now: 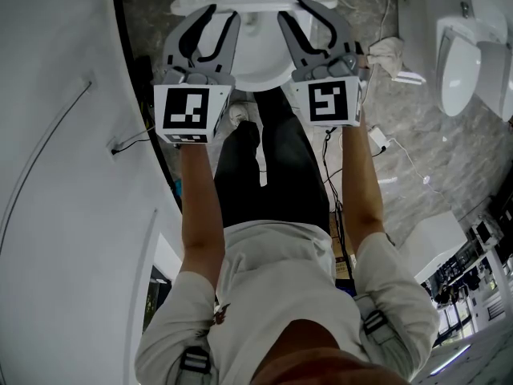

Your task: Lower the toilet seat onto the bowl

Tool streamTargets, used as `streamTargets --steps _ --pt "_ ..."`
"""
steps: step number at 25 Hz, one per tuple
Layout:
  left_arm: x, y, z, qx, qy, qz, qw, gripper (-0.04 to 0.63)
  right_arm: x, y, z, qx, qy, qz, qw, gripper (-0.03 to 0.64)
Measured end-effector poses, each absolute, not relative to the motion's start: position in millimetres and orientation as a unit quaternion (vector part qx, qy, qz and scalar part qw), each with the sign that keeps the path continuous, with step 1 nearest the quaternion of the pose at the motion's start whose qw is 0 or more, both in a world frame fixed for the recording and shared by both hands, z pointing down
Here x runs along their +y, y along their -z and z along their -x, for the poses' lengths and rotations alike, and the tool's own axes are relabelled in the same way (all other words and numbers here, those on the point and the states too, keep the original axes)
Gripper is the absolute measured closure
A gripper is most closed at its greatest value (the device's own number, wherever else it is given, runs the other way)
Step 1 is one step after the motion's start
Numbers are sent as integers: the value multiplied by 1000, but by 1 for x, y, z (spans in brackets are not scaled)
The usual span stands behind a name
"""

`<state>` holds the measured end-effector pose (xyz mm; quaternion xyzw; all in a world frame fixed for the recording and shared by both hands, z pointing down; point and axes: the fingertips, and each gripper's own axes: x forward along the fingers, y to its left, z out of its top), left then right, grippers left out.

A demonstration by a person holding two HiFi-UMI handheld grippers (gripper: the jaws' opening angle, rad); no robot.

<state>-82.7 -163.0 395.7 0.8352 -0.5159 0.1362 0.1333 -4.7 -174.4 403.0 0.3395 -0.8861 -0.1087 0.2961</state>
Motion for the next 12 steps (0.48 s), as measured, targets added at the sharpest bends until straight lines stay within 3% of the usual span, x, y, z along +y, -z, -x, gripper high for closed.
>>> streamTargets --steps 12 --pt "-153 -400 87 -523 -87 -831 167 472 -151 -416 -3 -886 102 -333 307 476"
